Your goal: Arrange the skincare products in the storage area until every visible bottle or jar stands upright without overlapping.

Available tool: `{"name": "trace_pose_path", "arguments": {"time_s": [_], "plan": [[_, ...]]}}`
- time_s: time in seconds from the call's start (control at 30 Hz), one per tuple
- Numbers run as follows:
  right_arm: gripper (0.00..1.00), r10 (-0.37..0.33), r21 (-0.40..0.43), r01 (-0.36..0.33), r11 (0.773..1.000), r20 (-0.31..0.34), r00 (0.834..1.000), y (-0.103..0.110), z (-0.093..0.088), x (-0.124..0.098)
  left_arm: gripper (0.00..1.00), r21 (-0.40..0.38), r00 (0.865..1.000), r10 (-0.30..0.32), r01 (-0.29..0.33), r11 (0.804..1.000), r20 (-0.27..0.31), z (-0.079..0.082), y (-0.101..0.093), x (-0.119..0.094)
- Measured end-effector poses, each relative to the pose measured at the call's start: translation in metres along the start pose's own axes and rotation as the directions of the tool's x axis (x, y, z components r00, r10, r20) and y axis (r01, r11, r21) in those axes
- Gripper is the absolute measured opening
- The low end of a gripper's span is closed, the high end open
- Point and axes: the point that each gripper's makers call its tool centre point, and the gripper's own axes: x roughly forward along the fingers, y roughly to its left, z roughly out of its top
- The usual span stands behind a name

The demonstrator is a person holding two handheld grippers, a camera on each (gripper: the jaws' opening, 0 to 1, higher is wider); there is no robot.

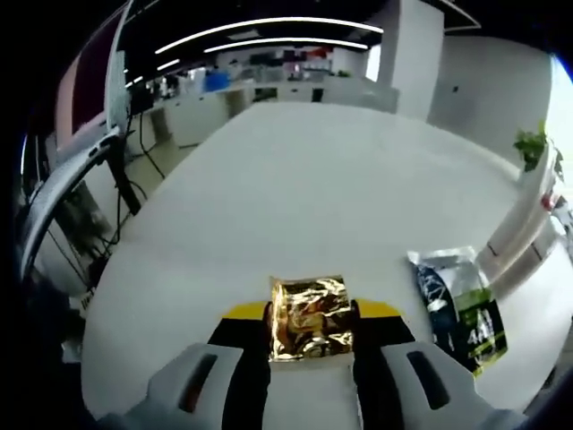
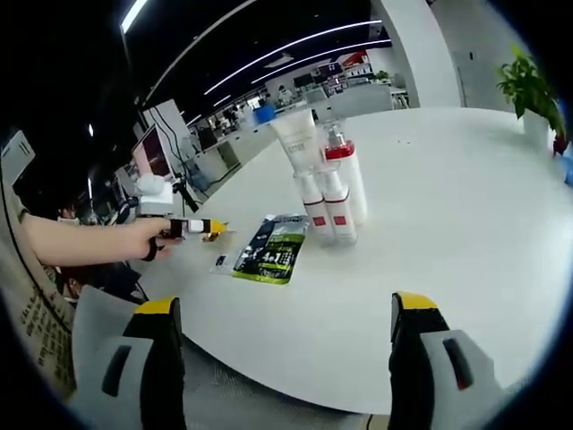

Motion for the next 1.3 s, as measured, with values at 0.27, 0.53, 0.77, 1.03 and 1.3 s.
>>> {"name": "trace_pose_path", "arguments": {"time_s": [0.27, 0.53, 0.77, 1.03, 1.3], "plan": [[0.97, 0.004, 0.009, -0.004, 1.0, 0.01, 1.0, 0.0, 0.001, -0.001, 0.31, -0.002, 1.0, -0.014, 0.014, 1.0, -0.005, -0.001, -0.013, 0.003], [0.97, 0.006, 0.013, -0.006, 1.0, 0.014, 1.0, -0.001, 0.002, 0.0, 0.31, -0.016, 0.999, -0.037, 0.036, 0.999, -0.015, -0.003, -0.03, 0.009], [0.97, 0.006, 0.02, -0.007, 1.0, 0.017, 1.0, -0.002, 0.003, 0.0, 0.31, -0.006, 0.998, -0.054, 0.054, 0.999, -0.025, -0.004, -0.044, 0.015], [0.97, 0.002, 0.027, -0.003, 1.0, 0.024, 1.0, -0.003, 0.004, -0.001, 0.31, 0.012, 0.997, -0.062, 0.063, 0.998, -0.04, -0.007, -0.055, 0.021], [0.97, 0.002, 0.028, -0.002, 1.0, 0.024, 1.0, -0.003, 0.004, -0.001, 0.32, 0.021, 0.998, -0.055, 0.056, 0.998, -0.044, -0.007, -0.059, 0.026]]}}
